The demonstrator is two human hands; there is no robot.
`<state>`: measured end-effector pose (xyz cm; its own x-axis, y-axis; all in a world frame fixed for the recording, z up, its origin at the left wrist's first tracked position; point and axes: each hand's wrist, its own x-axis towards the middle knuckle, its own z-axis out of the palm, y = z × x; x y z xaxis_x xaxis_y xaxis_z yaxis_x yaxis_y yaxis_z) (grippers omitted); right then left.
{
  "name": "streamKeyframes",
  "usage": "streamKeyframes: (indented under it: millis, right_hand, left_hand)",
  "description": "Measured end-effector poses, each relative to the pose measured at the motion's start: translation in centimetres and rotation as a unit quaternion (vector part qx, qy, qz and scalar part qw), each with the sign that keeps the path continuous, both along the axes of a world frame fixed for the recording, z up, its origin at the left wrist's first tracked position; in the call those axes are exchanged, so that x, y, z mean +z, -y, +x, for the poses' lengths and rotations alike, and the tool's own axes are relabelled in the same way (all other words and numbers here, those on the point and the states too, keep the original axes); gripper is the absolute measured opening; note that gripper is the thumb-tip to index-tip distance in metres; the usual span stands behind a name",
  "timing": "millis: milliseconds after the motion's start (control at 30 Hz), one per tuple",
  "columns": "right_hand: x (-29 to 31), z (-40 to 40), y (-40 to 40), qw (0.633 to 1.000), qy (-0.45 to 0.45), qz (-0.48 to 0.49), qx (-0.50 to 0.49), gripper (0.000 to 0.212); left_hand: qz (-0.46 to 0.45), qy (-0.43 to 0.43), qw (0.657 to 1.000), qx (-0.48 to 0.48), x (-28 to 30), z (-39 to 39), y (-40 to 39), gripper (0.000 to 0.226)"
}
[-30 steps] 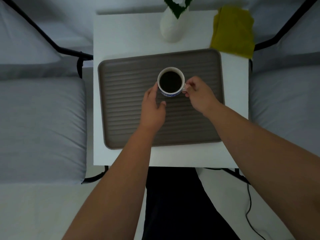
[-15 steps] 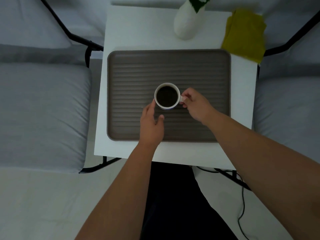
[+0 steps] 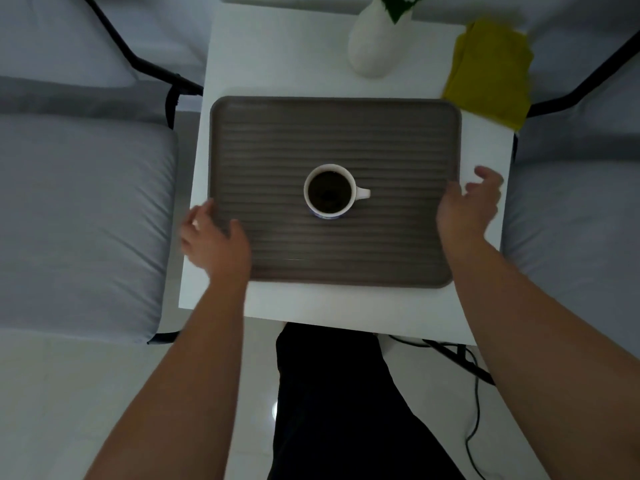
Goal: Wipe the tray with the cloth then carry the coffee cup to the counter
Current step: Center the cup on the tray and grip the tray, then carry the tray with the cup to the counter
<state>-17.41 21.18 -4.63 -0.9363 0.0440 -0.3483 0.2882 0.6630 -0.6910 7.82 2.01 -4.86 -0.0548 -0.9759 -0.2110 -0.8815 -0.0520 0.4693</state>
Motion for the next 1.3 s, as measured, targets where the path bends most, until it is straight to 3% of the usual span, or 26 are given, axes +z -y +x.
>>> streamKeyframes:
  millis: [100, 267, 633, 933, 1300]
  right_hand:
    - [-1.5, 0.5, -2.7, 0.997, 0.040, 0.058, 0.036, 0.037]
    - [-2.3, 1.9, -4.3, 0.993, 0.043, 0.057, 0.098, 0.032]
    - [-1.9, 2.0, -4.7, 0.996, -0.010, 0.045, 0.082, 0.031]
    - [3.4, 3.4, -4.6, 0.994, -0.022, 0.003, 0.104, 0.028]
    - [18.9, 4.6, -0.9, 0.970, -0.050, -0.017, 0.238, 0.030]
  left_hand:
    - [0.030, -0.003, 0.999, 0.037, -1.1, 1.8, 3.1, 0.049]
    - [0.111, -0.089, 0.990, 0.020, -1.8, 2.0, 4.5, 0.037]
    - [0.094, -0.109, 0.989, 0.041, -2.1, 2.8, 3.4, 0.032]
    - [0.055, -0.106, 0.992, 0.040, 5.8, 6.1, 2.7, 0.034]
    - [0.014, -0.157, 0.981, 0.115, 19.8, 13.3, -0.6, 0.032]
